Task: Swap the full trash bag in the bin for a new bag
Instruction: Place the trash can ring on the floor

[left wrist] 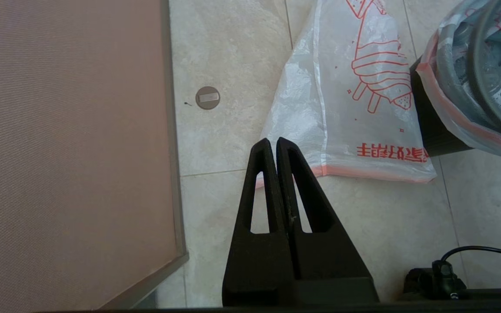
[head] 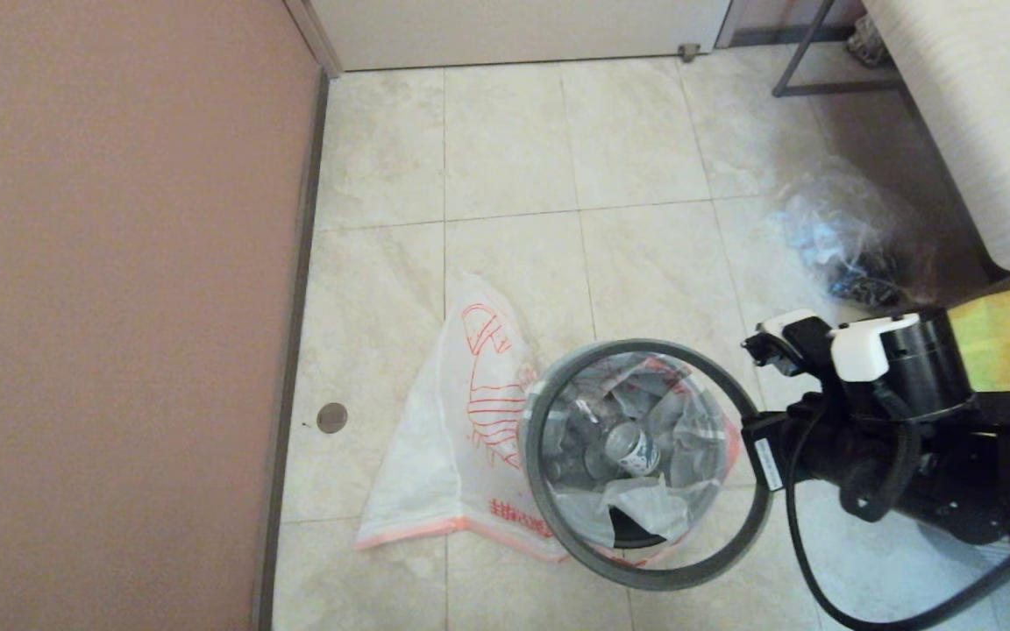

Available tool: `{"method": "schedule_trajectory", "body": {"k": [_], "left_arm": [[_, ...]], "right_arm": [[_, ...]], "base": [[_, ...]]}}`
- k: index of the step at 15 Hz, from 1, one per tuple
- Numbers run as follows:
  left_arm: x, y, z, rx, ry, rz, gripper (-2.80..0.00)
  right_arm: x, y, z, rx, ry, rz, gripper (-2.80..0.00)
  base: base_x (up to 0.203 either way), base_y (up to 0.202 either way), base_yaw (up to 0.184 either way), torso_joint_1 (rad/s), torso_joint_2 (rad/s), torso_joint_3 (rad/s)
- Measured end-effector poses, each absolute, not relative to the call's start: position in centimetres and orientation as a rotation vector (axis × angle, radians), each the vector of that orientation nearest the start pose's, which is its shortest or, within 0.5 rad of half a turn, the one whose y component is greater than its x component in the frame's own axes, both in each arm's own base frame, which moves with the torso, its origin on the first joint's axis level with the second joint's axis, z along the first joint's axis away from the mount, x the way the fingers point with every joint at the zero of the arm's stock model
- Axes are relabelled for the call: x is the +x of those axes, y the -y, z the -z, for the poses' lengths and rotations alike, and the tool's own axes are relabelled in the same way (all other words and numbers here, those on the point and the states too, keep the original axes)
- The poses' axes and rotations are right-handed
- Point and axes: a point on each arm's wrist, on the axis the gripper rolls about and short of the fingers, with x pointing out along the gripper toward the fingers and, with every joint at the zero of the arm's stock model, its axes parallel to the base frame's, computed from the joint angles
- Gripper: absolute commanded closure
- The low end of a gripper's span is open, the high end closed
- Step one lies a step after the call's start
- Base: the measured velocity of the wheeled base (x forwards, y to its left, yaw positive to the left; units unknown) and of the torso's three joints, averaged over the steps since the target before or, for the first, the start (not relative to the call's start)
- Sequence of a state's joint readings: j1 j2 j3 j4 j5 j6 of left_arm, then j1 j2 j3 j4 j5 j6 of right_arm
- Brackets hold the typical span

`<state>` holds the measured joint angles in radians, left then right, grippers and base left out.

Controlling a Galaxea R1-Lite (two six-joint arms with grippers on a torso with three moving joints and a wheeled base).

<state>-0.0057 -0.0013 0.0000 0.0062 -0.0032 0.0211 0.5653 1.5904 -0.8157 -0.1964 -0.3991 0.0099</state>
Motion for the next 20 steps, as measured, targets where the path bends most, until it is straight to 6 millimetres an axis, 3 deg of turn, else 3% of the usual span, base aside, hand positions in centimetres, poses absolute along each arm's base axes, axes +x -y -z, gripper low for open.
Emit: {"method": "schedule_trajectory", "body": {"k": [5, 9, 14, 17, 20], "left_arm": [[-2.3, 0.0, -7.5, 0.021, -0.004, 0.009, 0.0], [-2.3, 0.0, -7.5, 0.021, -0.005, 0.009, 0.0], [-2.3, 0.0, -7.5, 0.021, -0.005, 0.009, 0.0], [-2.3, 0.0, -7.5, 0.021, -0.004, 0.009, 0.0], [-2.3, 0.0, -7.5, 0.021, -0.004, 0.009, 0.0]], "right_arm": [[17.3, -9.1, -19.2, -0.258, -0.575, -0.115, 0.0], [13.4, -4.7, -16.8, -0.246, -0.663, 0.009, 0.0], [9.2, -1.8, -14.8, -0.244, -0.77, 0.114, 0.0], [8.0, -0.9, -13.7, -0.235, -0.851, 0.166, 0.0], [9.0, -0.9, -12.6, -0.238, -0.915, 0.169, 0.0]], "base": [[0.0, 0.0, 0.0, 0.0, 0.0, 0.0], [0.0, 0.0, 0.0, 0.0, 0.0, 0.0], [0.0, 0.0, 0.0, 0.0, 0.0, 0.0], [0.0, 0.0, 0.0, 0.0, 0.0, 0.0], [0.0, 0.0, 0.0, 0.0, 0.0, 0.0]]}}
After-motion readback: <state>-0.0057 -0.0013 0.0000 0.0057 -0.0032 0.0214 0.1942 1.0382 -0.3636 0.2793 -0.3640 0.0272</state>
